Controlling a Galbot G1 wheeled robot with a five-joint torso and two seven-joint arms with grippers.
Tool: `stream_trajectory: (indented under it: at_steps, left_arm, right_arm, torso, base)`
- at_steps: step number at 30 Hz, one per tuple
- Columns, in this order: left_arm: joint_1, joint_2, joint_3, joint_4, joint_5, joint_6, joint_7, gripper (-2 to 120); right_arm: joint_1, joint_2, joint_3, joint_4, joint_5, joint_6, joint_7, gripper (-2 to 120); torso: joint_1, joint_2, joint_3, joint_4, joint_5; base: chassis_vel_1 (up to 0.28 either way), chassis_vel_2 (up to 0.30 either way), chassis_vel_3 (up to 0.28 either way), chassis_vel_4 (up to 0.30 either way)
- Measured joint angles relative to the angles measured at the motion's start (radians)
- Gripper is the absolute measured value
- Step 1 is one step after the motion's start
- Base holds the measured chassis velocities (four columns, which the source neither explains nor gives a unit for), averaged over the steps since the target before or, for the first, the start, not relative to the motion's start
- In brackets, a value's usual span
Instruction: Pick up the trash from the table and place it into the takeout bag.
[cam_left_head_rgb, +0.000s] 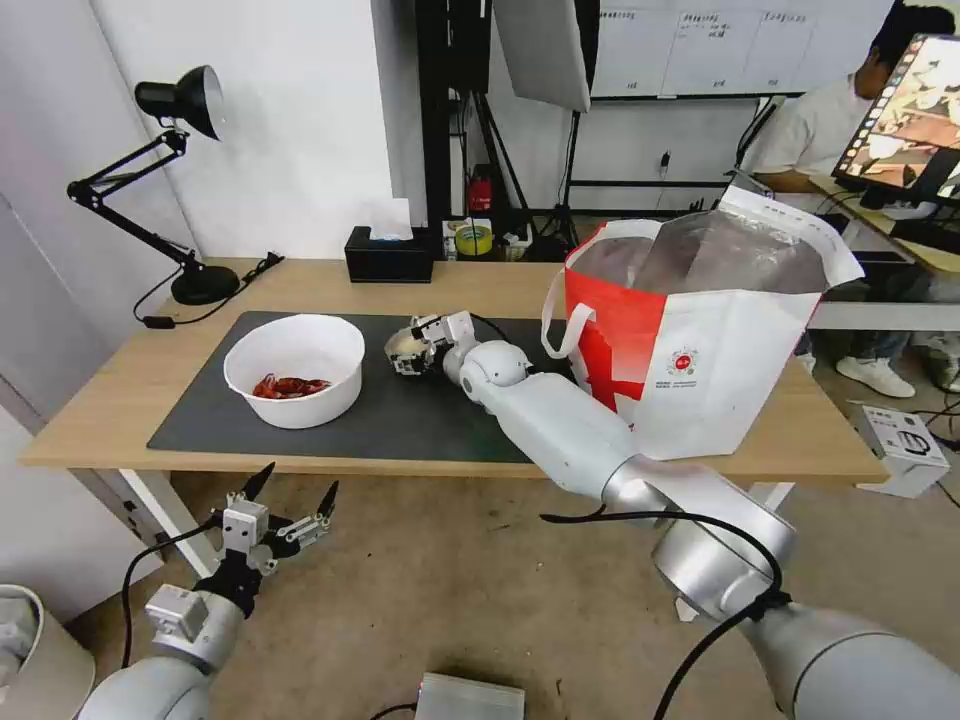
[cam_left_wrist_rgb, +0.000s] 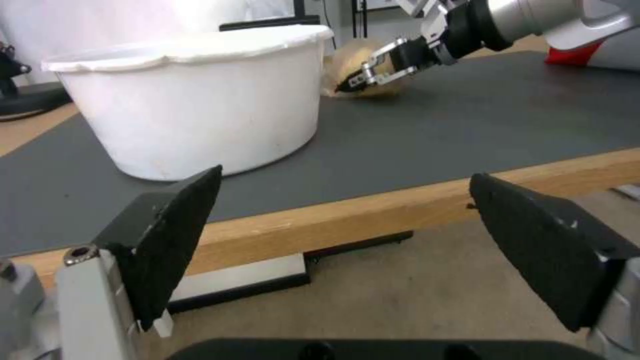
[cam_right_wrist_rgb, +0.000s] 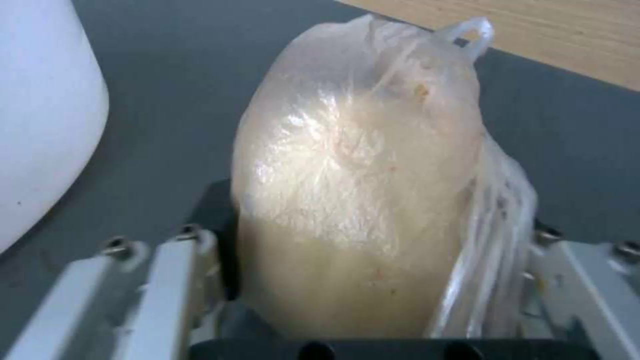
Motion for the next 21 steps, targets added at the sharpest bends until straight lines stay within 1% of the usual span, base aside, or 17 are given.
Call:
stream_trajectory:
  at_steps: [1, 2, 4, 5, 6, 7, 8, 9, 10, 12, 13, 15, 16, 18, 19, 20, 21]
  left_arm:
    - [0.000, 0.003, -0.002, -0.002, 0.000, -0.001, 0.000, 100]
    - [0.000, 0.003, -0.002, -0.002, 0.000, -0.001, 0.000, 100]
    - [0.000, 0.005, -0.003, -0.005, 0.000, -0.001, 0.000, 100]
    - [0.001, 0.005, -0.003, -0.006, 0.000, -0.001, 0.000, 100]
    - [0.001, 0.005, -0.003, -0.006, 0.000, -0.001, 0.000, 100]
    - [0.001, 0.004, -0.003, -0.006, 0.000, -0.002, 0.000, 100]
    - [0.002, 0.003, -0.002, -0.006, 0.000, -0.003, 0.000, 100]
    - [0.002, 0.002, -0.001, -0.006, 0.001, -0.003, 0.000, 100]
    - [0.002, 0.002, -0.001, -0.006, 0.001, -0.003, 0.000, 100]
    - [0.002, -0.001, 0.002, -0.008, 0.003, -0.003, 0.000, 100]
    - [0.002, -0.001, 0.002, -0.008, 0.003, -0.003, 0.000, 100]
    - [0.003, -0.001, 0.002, -0.013, 0.004, -0.003, -0.001, 100]
    - [0.003, -0.001, 0.002, -0.013, 0.004, -0.003, -0.001, 100]
    - [0.006, 0.000, 0.000, -0.018, 0.004, -0.003, -0.001, 100]
    - [0.010, 0.001, -0.003, -0.022, 0.004, -0.003, -0.002, 100]
    - [0.010, 0.001, -0.003, -0.022, 0.004, -0.003, -0.002, 100]
    - [0.014, 0.001, -0.006, -0.026, 0.004, -0.003, -0.002, 100]
  right_arm:
    - [-0.003, -0.008, 0.000, 0.015, 0.007, -0.002, 0.007, 53]
    - [-0.003, -0.008, 0.000, 0.015, 0.007, -0.002, 0.007, 53]
    - [-0.008, -0.020, 0.000, 0.039, 0.017, -0.004, 0.017, 44]
    - [-0.011, -0.029, -0.001, 0.056, 0.021, -0.004, 0.022, 38]
    - [-0.011, -0.029, -0.001, 0.056, 0.021, -0.004, 0.022, 38]
    - [-0.014, -0.042, -0.004, 0.078, 0.028, -0.006, 0.028, 32]
    - [-0.016, -0.050, -0.006, 0.089, 0.031, -0.006, 0.031, 28]
    - [-0.019, -0.059, -0.008, 0.102, 0.034, -0.007, 0.033, 25]
    - [-0.019, -0.059, -0.008, 0.102, 0.034, -0.007, 0.033, 25]
    - [-0.028, -0.085, -0.012, 0.136, 0.040, -0.007, 0.043, 14]
    - [-0.028, -0.085, -0.012, 0.136, 0.040, -0.007, 0.043, 14]
    - [-0.040, -0.114, -0.013, 0.180, 0.045, -0.007, 0.056, 8]
    - [-0.040, -0.114, -0.013, 0.180, 0.045, -0.007, 0.056, 8]
    - [-0.054, -0.147, -0.012, 0.243, 0.047, -0.006, 0.066, 8]
    - [-0.064, -0.175, -0.012, 0.298, 0.047, -0.004, 0.073, 8]
    - [-0.064, -0.175, -0.012, 0.298, 0.047, -0.004, 0.073, 8]
    - [-0.075, -0.203, -0.011, 0.358, 0.046, -0.003, 0.082, 8]
  torso:
    - [0.000, 0.000, 0.000, 0.0000, 0.0000]
    - [0.000, 0.000, 0.000, 0.0000, 0.0000]
    - [0.000, 0.000, 0.000, 0.0000, 0.0000]
    - [0.000, 0.000, 0.000, 0.0000, 0.0000]
    - [0.000, 0.000, 0.000, 0.0000, 0.0000]
    - [0.000, 0.000, 0.000, 0.0000, 0.0001]
    - [0.000, 0.000, 0.000, 0.0000, 0.0000]
    - [0.000, 0.000, 0.000, 0.0000, 0.0000]
    - [0.000, 0.000, 0.000, 0.0000, 0.0000]
    - [0.000, 0.000, 0.000, -0.0001, 0.0000]
    - [0.000, 0.000, 0.000, -0.0001, 0.0000]
    - [0.000, 0.000, 0.000, -0.0001, 0.0001]
    - [0.000, 0.000, 0.000, -0.0001, 0.0001]
    - [0.000, 0.000, 0.000, 0.0002, 0.0002]
    - [0.000, 0.000, 0.000, 0.0001, 0.0001]
    - [0.000, 0.000, 0.000, 0.0001, 0.0001]
    - [0.000, 0.000, 0.000, 0.0000, 0.0002]
  base:
    - [0.000, 0.000, 0.000, 0.000]
    - [0.000, 0.000, 0.000, 0.000]
    - [0.000, 0.000, 0.000, 0.000]
    - [0.000, 0.000, 0.000, 0.000]
    - [0.000, 0.000, 0.000, 0.000]
    - [0.000, 0.000, 0.000, 0.000]
    - [0.000, 0.000, 0.000, 0.000]
    - [0.000, 0.000, 0.000, 0.000]
    - [0.000, 0.000, 0.000, 0.000]
    - [0.000, 0.000, 0.000, 0.000]
    - [0.000, 0.000, 0.000, 0.000]
    - [0.000, 0.000, 0.000, 0.000]
    - [0.000, 0.000, 0.000, 0.000]
    - [0.000, 0.000, 0.000, 0.000]
    - [0.000, 0.000, 0.000, 0.000]
    - [0.000, 0.000, 0.000, 0.000]
    - [0.000, 0.000, 0.000, 0.000]
